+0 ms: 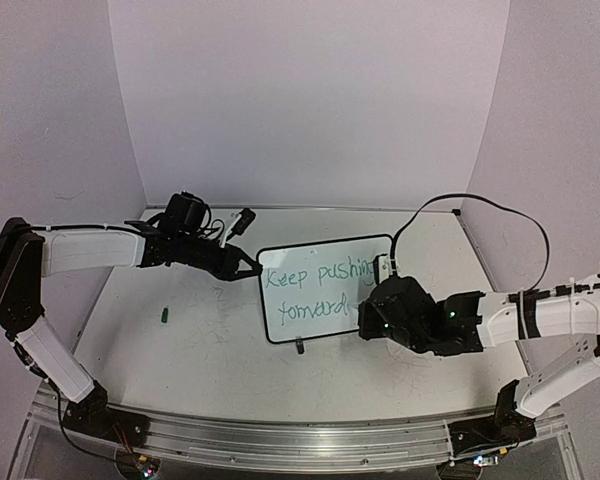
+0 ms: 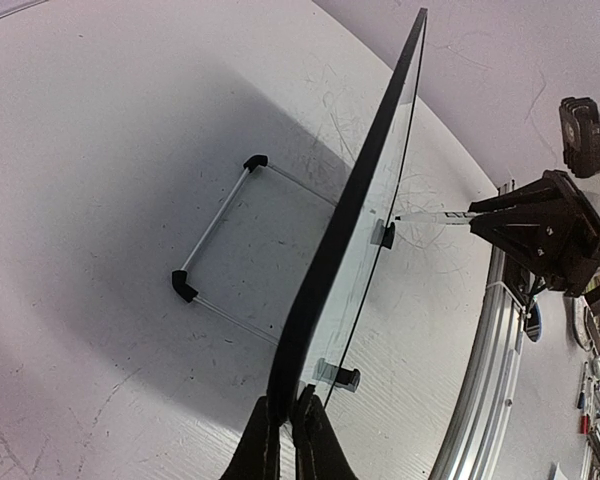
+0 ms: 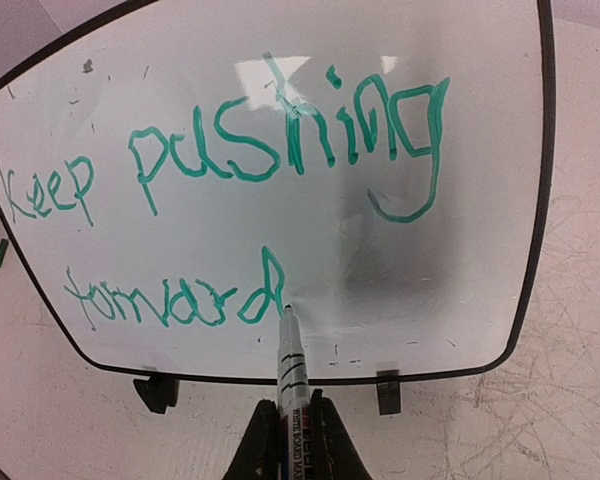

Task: Write a sentence on the whiteboard
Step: Write a sentence on the whiteboard, then pick up the pen cap from the corner of the board.

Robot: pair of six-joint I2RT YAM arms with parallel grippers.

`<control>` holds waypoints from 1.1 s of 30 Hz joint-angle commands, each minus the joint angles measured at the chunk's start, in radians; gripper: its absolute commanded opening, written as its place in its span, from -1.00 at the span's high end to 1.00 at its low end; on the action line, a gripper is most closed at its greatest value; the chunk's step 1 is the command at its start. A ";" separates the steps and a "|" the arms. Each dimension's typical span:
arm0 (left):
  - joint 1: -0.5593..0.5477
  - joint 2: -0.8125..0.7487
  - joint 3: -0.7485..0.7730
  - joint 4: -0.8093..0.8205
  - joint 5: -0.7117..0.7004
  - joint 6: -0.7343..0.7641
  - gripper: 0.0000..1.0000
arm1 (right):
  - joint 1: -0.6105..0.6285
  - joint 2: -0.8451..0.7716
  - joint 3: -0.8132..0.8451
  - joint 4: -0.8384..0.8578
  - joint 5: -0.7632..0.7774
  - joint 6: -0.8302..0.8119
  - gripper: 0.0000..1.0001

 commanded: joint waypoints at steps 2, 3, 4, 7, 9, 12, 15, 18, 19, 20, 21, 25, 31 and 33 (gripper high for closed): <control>0.000 -0.021 0.029 -0.014 -0.061 0.041 1.00 | -0.002 0.043 0.010 0.008 0.063 0.014 1.00; 0.000 -0.021 0.028 -0.014 -0.061 0.041 1.00 | -0.002 0.049 0.011 0.009 0.071 0.016 1.00; -0.001 -0.022 0.028 -0.014 -0.061 0.041 1.00 | -0.002 0.055 0.012 0.008 0.078 0.017 1.00; 0.000 -0.022 0.028 -0.014 -0.059 0.041 1.00 | -0.003 0.061 0.022 0.008 0.089 0.014 1.00; 0.000 -0.022 0.028 -0.014 -0.062 0.042 1.00 | -0.003 0.043 0.026 0.006 0.082 0.010 1.00; 0.000 -0.026 0.029 -0.015 -0.071 0.042 0.95 | 0.004 -0.041 0.024 -0.007 0.032 -0.013 1.00; 0.000 -0.048 0.031 -0.016 -0.083 0.042 0.68 | 0.005 -0.153 0.008 -0.017 -0.022 -0.065 1.00; 0.002 -0.085 0.038 -0.016 -0.121 0.038 0.45 | 0.004 -0.235 0.001 -0.024 -0.017 -0.150 1.00; 0.003 -0.099 0.042 -0.017 -0.142 0.033 0.37 | 0.003 -0.256 0.000 -0.025 0.001 -0.175 1.00; 0.004 -0.111 0.047 -0.016 -0.162 0.023 0.26 | 0.000 -0.274 0.003 -0.025 0.024 -0.206 1.00; 0.006 -0.123 0.052 -0.016 -0.180 0.009 0.10 | -0.003 -0.282 0.011 -0.025 0.042 -0.237 1.00; 0.025 -0.203 0.027 -0.025 -0.243 -0.104 -0.20 | -0.009 -0.282 0.060 0.009 0.097 -0.360 1.00; 0.042 -0.391 -0.145 -0.143 -0.538 -0.404 -0.40 | -0.031 -0.316 0.032 0.196 -0.097 -0.478 1.00; 0.054 -0.403 -0.152 -0.279 -0.657 -0.470 -0.35 | -0.035 -0.306 0.031 0.211 -0.144 -0.495 1.00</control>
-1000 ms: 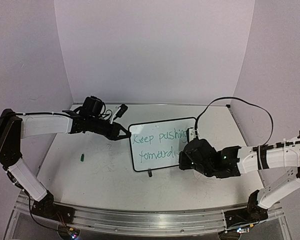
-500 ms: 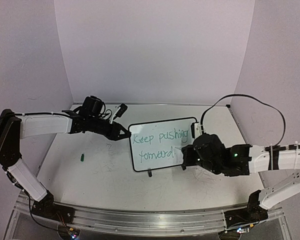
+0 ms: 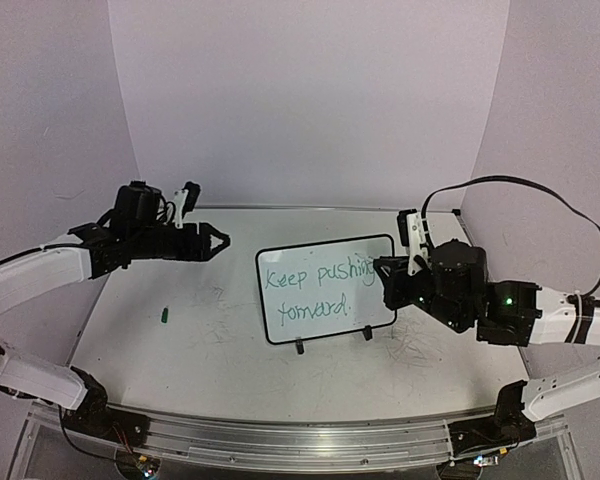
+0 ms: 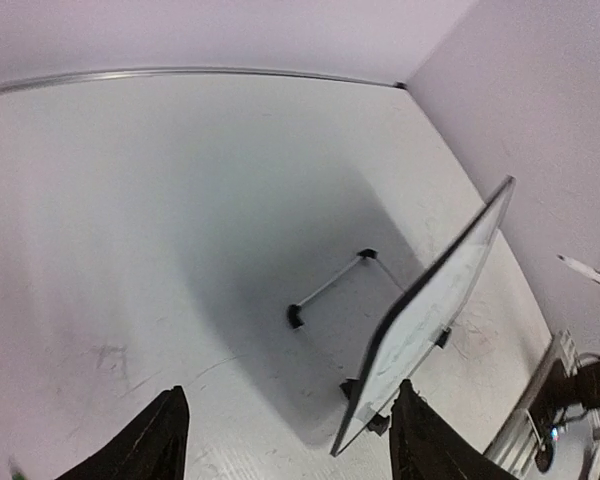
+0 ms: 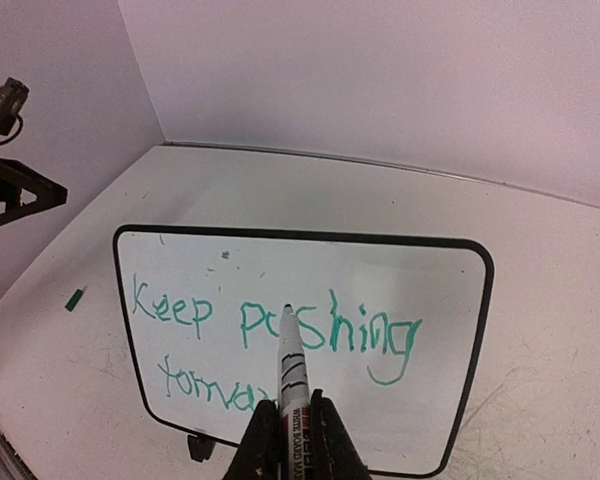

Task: Write a sentence on the whiteboard
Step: Pick up the pen cap from the corner of the board.

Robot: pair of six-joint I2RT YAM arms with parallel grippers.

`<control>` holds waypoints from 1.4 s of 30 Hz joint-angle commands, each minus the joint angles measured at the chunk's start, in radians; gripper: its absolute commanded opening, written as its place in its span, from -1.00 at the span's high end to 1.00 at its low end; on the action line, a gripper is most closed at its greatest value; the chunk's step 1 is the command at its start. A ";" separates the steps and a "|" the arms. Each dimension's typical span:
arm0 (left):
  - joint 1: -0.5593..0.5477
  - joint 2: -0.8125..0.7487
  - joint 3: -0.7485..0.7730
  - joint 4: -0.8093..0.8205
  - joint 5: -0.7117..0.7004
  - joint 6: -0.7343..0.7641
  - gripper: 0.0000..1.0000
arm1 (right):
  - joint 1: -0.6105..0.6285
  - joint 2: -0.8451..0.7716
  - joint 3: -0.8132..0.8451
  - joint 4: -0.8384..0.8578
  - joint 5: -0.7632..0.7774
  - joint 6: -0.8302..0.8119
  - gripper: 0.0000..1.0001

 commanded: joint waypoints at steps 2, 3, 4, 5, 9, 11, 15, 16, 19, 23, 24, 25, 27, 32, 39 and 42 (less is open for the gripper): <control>0.055 -0.027 -0.046 -0.331 -0.332 -0.262 -0.28 | -0.013 -0.004 0.015 0.127 -0.164 -0.117 1.00; 0.078 -0.020 -0.058 -0.380 -0.345 -0.285 -0.25 | -0.014 -0.003 0.014 0.127 -0.179 -0.122 1.00; 0.104 -0.015 -0.074 -0.415 -0.341 -0.304 -0.21 | -0.013 -0.007 0.011 0.126 -0.189 -0.126 1.00; 0.133 -0.011 -0.098 -0.435 -0.336 -0.322 -0.20 | -0.013 -0.013 0.006 0.126 -0.196 -0.129 1.00; 0.159 0.034 -0.144 -0.451 -0.367 -0.350 -0.14 | -0.014 -0.059 -0.023 0.126 -0.208 -0.123 1.00; 0.160 0.085 -0.142 -0.449 -0.378 -0.339 -0.08 | -0.014 -0.076 -0.033 0.127 -0.203 -0.117 1.00; 0.158 0.190 -0.120 -0.438 -0.413 -0.308 0.12 | -0.015 -0.100 -0.048 0.128 -0.190 -0.110 1.00; 0.159 0.212 -0.116 -0.431 -0.424 -0.295 0.16 | -0.013 -0.105 -0.050 0.129 -0.189 -0.110 1.00; 0.159 0.259 -0.112 -0.384 -0.444 -0.262 0.23 | -0.014 -0.114 -0.058 0.130 -0.182 -0.104 1.00; 0.160 0.329 -0.099 -0.334 -0.455 -0.224 0.27 | -0.014 -0.117 -0.059 0.132 -0.183 -0.097 1.00; 0.160 0.339 -0.098 -0.321 -0.453 -0.215 0.28 | -0.014 -0.118 -0.057 0.132 -0.185 -0.094 1.00; 0.160 0.353 -0.097 -0.307 -0.452 -0.208 0.28 | -0.014 -0.119 -0.058 0.132 -0.186 -0.091 1.00; 0.159 0.387 -0.094 -0.285 -0.444 -0.191 0.31 | -0.014 -0.120 -0.059 0.132 -0.187 -0.086 1.00; 0.160 0.414 -0.094 -0.275 -0.463 -0.171 0.43 | -0.014 -0.128 -0.062 0.131 -0.177 -0.074 1.00; 0.159 0.372 -0.089 -0.283 -0.481 -0.150 0.81 | -0.014 -0.121 -0.049 0.122 -0.148 -0.051 1.00; 0.160 0.278 -0.079 -0.310 -0.489 -0.157 0.92 | -0.018 -0.123 -0.039 0.119 -0.131 -0.040 1.00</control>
